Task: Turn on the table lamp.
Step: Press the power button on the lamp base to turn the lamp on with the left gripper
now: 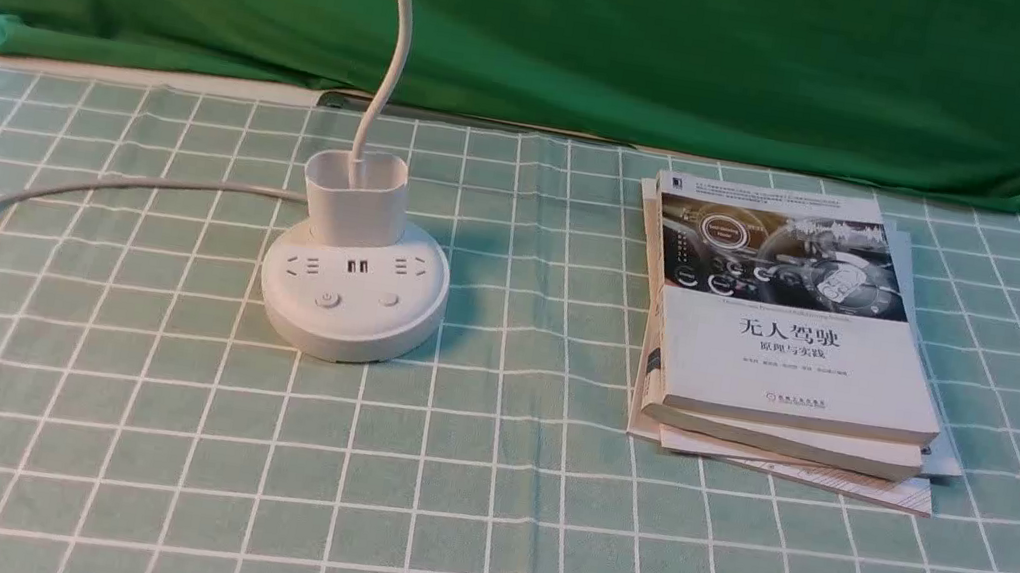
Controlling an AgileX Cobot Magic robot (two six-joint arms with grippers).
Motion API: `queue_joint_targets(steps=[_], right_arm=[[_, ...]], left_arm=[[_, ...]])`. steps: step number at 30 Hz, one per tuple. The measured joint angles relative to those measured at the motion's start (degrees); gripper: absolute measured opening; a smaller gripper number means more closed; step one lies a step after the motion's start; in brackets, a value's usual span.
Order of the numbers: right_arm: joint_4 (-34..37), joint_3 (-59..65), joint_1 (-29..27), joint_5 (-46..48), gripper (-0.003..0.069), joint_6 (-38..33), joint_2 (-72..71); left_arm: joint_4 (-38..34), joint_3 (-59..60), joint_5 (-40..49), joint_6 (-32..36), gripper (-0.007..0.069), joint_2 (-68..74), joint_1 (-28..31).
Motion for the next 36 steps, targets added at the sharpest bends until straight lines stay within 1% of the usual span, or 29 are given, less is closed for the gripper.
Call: queue_joint_targets(steps=[13,36], right_arm=[[0.0,0.0,0.0,0.0,0.0232,0.0,0.0],[0.0,0.0,0.0,0.0,0.0237,0.0,0.0]], left_arm=[[0.0,0.0,0.0,0.0,0.0021,0.0,0.0],[0.0,0.0,0.0,0.0,0.0021,0.0,0.0]])
